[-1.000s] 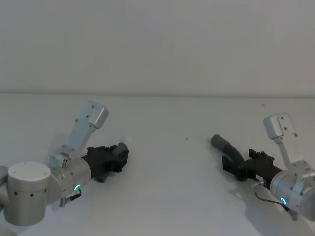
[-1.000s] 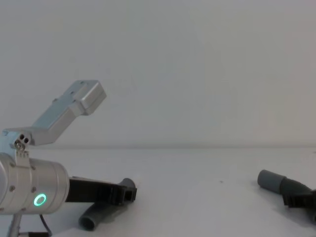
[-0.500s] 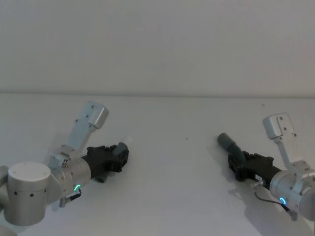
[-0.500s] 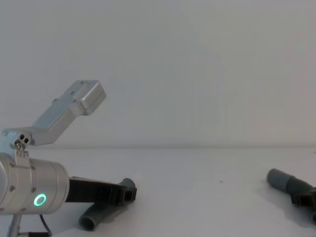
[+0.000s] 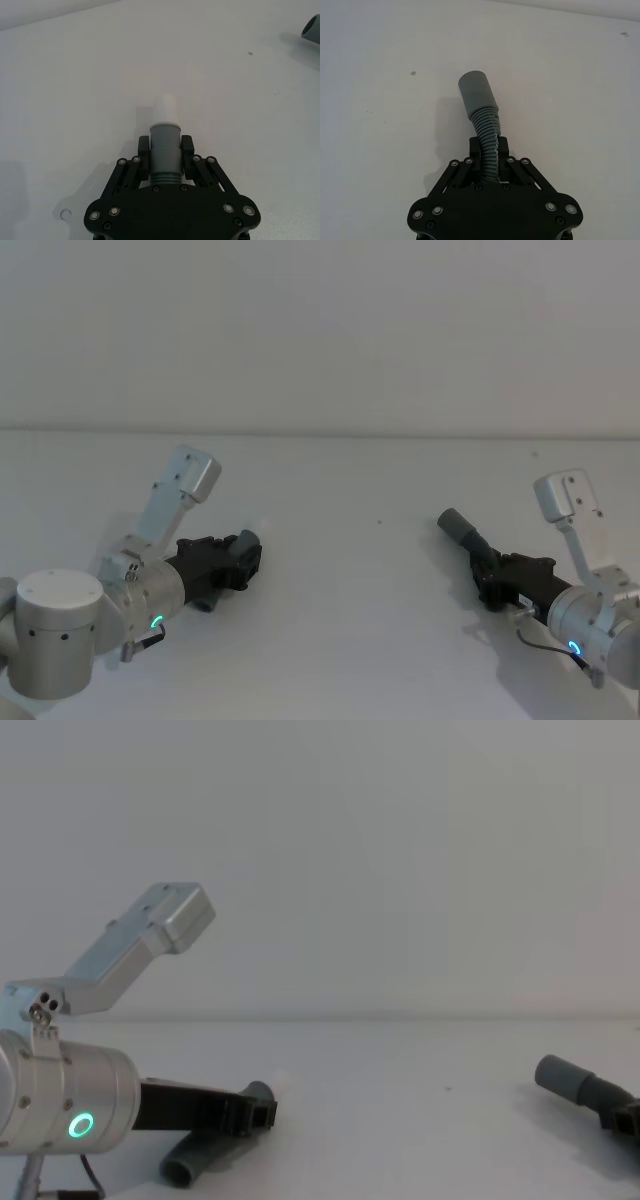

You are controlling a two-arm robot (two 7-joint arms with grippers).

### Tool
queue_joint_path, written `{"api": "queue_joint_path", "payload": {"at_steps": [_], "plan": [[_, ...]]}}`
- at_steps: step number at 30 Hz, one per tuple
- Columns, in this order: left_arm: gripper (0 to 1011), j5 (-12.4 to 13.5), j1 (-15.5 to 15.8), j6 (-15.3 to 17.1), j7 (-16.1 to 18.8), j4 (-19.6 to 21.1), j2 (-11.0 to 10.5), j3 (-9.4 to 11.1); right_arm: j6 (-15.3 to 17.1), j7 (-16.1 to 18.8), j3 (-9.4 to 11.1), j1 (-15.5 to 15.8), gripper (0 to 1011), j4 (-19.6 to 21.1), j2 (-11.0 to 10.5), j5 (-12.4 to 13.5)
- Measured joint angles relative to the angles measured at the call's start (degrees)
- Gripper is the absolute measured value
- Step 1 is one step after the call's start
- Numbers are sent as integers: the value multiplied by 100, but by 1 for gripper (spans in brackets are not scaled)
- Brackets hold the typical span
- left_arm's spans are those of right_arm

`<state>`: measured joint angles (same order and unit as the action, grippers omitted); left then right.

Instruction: Use both hands to pick up one end of the pipe from the table, align the ends, and insert them.

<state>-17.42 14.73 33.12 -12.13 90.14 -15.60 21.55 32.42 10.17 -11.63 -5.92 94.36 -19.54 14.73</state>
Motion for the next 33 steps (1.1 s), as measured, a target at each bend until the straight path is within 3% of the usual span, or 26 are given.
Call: {"api": "queue_joint_path", "payload": {"at_steps": [20,33], "plan": [[356,0,0,0,0,0,0,0,-92,102,0,-14,160,-57,-40,0],[356,0,1,0,-1,2,0,0,-971,939,-18,-150,156,-447,-426,127]]}}
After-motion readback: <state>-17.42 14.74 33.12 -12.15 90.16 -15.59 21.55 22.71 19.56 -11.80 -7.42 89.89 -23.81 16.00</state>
